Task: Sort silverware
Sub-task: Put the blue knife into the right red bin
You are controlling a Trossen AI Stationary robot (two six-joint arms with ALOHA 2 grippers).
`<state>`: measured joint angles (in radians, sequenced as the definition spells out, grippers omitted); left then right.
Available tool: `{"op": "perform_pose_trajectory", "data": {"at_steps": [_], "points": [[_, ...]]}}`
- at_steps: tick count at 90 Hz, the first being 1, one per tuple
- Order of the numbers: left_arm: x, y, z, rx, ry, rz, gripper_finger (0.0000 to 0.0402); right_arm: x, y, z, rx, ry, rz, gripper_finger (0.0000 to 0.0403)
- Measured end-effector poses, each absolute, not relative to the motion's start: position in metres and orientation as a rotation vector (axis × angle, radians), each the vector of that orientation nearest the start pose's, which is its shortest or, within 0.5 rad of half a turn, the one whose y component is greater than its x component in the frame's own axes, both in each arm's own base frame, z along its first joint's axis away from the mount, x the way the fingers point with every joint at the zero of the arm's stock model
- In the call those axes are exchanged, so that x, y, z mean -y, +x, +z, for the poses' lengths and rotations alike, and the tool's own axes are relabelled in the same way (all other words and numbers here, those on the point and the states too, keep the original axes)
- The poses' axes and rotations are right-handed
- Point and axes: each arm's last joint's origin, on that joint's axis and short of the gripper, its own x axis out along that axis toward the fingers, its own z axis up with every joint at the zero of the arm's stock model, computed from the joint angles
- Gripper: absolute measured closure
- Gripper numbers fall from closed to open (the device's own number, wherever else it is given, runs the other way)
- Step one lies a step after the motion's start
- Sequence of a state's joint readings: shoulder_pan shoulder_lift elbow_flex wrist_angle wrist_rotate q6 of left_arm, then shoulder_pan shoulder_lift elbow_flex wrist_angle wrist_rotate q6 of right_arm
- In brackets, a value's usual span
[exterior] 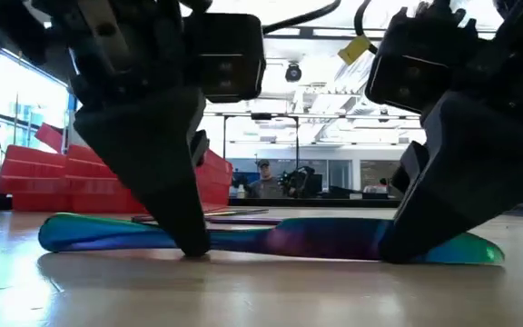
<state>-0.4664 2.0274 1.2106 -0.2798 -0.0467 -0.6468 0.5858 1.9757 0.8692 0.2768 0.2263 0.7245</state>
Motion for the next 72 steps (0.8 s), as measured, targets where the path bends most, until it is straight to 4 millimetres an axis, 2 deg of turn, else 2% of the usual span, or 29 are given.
{"op": "perform_pose_trajectory", "data": {"at_steps": [14,27,44,52,60,72], "points": [[0.177,0.351,0.122,-1.137,-0.352,0.038,0.0399,-0.185,0.294,0.106,-0.808,0.329,0.047,0.0299],[0.17,0.344,0.142,-1.15,-0.33,0.193,0.0401,-0.179,0.29,0.151,-0.615,0.202,-0.062,0.0237],[0.146,0.319,0.199,-0.962,-0.274,0.53,0.0401,-0.167,0.266,0.171,-0.534,-0.003,-0.373,0.0208],[0.126,0.304,0.227,-0.828,-0.246,0.703,0.0401,-0.165,0.259,0.171,-0.488,-0.035,-0.496,0.0209],[0.095,0.293,0.251,-0.698,-0.209,0.885,0.0401,-0.163,0.259,0.167,-0.464,-0.036,-0.556,0.0211],[0.039,0.287,0.252,-0.667,-0.191,1.074,0.0401,-0.156,0.265,0.159,-0.47,-0.04,-0.6,0.0213]]}}
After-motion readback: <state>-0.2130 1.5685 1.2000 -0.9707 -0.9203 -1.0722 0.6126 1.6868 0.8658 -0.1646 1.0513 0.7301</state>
